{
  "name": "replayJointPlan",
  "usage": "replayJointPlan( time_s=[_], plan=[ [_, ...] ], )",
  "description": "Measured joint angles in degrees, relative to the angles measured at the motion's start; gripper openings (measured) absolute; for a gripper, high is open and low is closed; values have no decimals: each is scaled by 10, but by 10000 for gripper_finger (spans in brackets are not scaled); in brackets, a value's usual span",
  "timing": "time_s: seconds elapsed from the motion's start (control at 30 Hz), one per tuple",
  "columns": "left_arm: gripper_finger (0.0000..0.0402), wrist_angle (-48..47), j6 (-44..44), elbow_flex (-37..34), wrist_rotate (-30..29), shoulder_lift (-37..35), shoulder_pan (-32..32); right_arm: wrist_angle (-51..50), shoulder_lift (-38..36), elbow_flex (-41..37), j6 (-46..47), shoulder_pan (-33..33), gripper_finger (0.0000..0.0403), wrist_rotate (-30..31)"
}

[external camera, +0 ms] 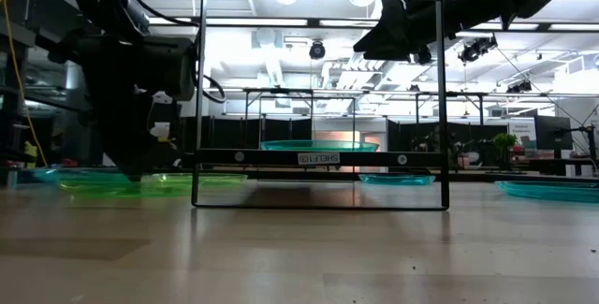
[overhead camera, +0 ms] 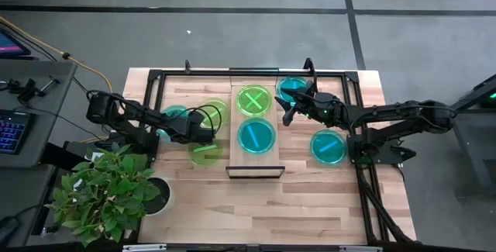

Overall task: Place and stack plates onto a shelf
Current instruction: Stack the middle blue plate on top of the blue plate on the shelf

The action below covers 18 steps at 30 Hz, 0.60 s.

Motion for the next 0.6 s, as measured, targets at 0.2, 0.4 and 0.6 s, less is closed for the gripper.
replayJointPlan(
  time_s=[0.2,0.4,0.6],
  plan=[
    [4,-5,15,0,0,-6,0,0,0,0,0,0,184,0],
    [1,-42,33,13,1,-54,-1,0,0,0,0,0,184,0],
    [1,-139,35,66,-33,-120,-17,0,0,0,0,0,184,0]
  ],
)
